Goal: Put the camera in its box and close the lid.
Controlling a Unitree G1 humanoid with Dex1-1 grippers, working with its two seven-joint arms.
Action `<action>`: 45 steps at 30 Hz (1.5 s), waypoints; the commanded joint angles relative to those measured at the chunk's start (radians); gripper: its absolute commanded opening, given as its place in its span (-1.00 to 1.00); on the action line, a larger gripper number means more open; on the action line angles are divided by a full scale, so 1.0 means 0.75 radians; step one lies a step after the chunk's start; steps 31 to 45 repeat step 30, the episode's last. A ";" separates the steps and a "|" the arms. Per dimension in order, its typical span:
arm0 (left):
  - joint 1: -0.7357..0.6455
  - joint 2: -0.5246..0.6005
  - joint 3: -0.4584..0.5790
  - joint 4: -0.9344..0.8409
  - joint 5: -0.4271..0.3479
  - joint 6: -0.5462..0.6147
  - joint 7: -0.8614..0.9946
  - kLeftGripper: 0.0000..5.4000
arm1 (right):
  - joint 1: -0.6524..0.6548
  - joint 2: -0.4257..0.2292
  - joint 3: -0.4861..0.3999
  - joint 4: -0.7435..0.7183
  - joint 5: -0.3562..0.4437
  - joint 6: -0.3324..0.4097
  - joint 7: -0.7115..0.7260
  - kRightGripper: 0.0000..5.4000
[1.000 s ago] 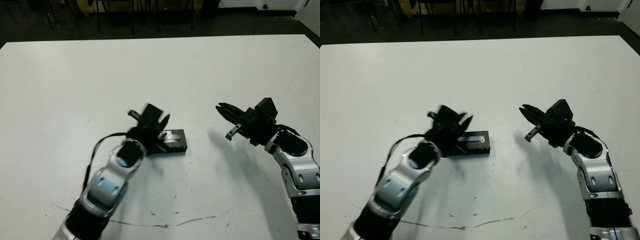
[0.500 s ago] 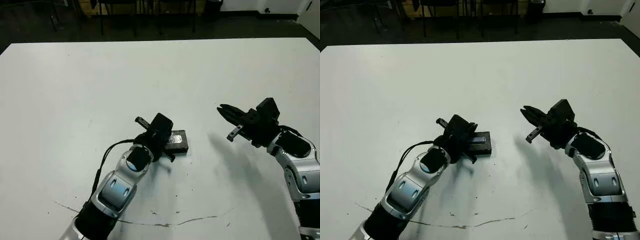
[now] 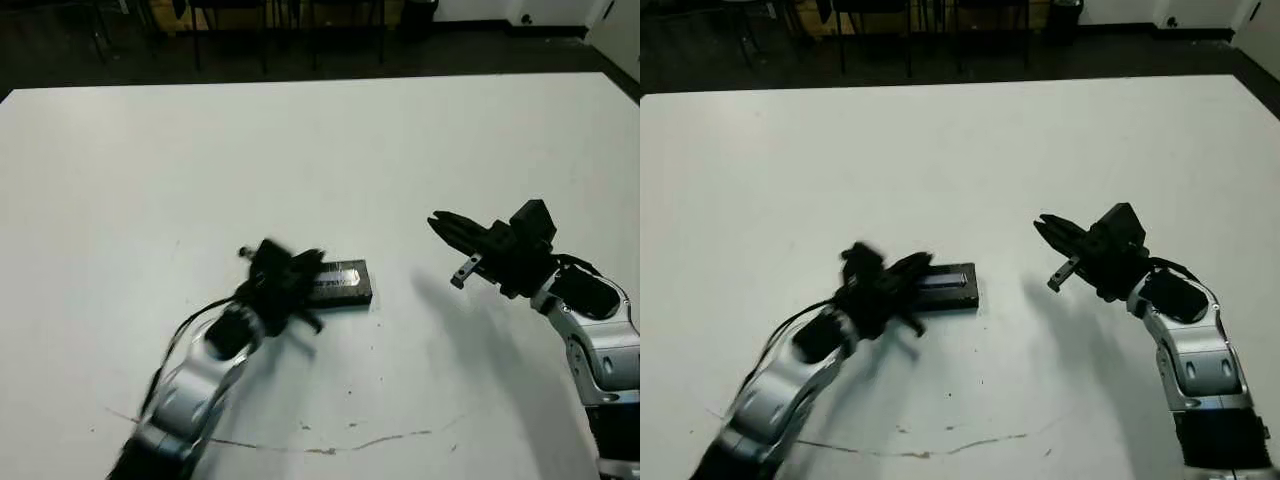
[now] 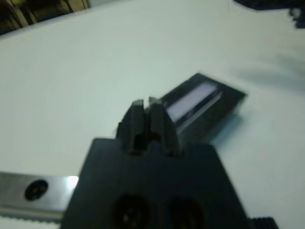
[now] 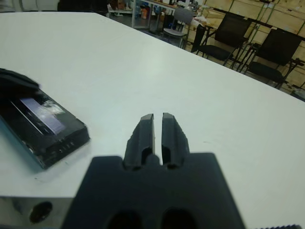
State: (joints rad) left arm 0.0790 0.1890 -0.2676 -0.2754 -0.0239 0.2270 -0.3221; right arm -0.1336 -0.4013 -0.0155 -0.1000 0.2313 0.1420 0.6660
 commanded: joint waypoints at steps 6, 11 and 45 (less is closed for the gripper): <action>0.149 0.027 0.298 -0.222 -0.154 -0.227 0.032 -0.99 | 0.119 0.116 -0.028 -0.075 0.071 -0.096 -0.093 -1.00; 0.150 0.012 0.458 -0.232 -0.177 -0.288 0.110 -0.99 | 0.129 0.140 -0.036 -0.118 0.108 -0.005 -0.169 -1.00; 0.102 -0.268 0.548 -0.092 -0.098 -0.419 0.484 -0.99 | 0.245 0.301 0.086 -0.236 -0.191 -0.150 -0.527 -1.00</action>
